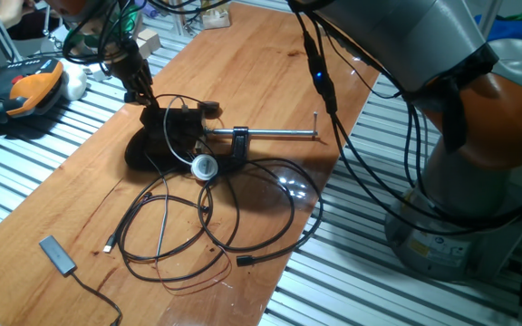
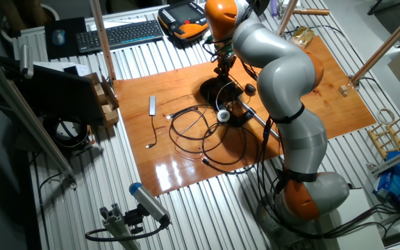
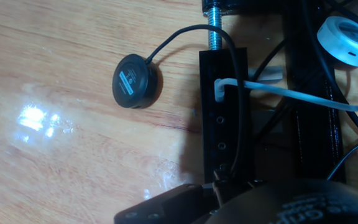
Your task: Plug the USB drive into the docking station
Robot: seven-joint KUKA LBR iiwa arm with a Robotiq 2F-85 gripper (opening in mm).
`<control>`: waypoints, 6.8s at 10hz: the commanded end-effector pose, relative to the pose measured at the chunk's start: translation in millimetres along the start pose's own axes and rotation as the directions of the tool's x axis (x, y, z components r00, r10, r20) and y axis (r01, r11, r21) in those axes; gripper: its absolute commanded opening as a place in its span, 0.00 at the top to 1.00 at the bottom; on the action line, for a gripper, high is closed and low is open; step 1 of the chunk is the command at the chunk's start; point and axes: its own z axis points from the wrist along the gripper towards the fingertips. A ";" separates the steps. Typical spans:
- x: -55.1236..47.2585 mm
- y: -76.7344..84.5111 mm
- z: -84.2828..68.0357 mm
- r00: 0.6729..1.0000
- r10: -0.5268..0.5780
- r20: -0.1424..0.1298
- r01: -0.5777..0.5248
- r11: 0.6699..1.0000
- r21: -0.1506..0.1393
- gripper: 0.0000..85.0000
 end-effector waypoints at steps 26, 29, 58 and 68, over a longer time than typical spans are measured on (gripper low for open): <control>0.4 -0.7 -2.8 0.999 -0.035 -0.006 0.035 0.999 0.011 1.00; 1.5 -1.0 0.9 0.999 -0.036 -0.009 0.037 0.999 0.021 1.00; 3.6 0.0 0.6 0.998 -0.063 0.023 0.063 0.998 0.000 1.00; -1.2 -0.4 -1.0 0.996 -0.077 0.039 0.077 0.997 0.007 1.00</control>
